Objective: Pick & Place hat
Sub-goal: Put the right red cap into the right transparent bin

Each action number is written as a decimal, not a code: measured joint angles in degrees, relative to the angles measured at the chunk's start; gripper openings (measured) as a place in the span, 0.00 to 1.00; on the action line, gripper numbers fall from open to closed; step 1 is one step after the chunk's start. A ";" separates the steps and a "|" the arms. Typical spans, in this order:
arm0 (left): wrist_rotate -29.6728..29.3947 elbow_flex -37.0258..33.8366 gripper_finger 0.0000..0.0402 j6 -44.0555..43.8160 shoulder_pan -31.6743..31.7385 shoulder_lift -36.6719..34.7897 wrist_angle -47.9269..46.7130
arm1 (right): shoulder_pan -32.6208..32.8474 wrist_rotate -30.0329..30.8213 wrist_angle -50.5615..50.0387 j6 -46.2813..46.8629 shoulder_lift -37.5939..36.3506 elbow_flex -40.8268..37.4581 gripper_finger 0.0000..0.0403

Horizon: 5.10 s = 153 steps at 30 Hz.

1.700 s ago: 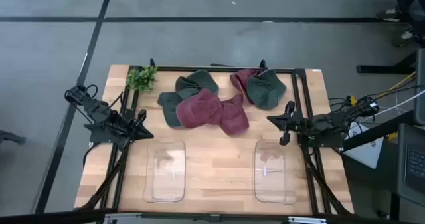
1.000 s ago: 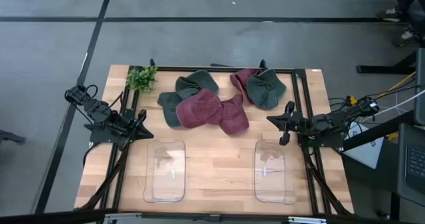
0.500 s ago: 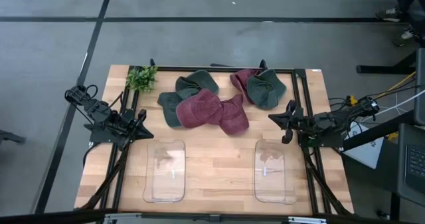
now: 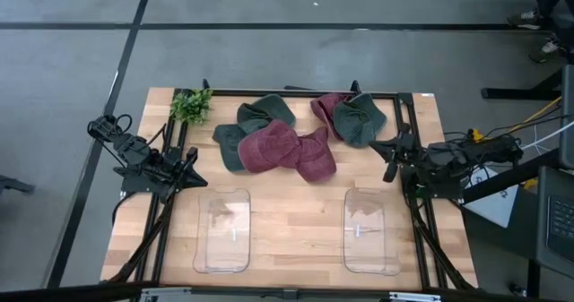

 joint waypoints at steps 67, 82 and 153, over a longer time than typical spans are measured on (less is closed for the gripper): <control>0.00 0.02 0.03 0.01 -0.01 0.01 0.00 | -38.95 -20.16 -45.01 6.47 58.84 54.55 0.38; 0.00 0.02 0.03 0.01 0.01 0.01 0.02 | -42.08 -28.86 -44.45 2.91 64.77 54.55 0.38; 0.00 0.02 0.03 0.01 0.01 -0.01 0.02 | -44.70 -34.11 -29.86 1.51 87.80 54.55 0.27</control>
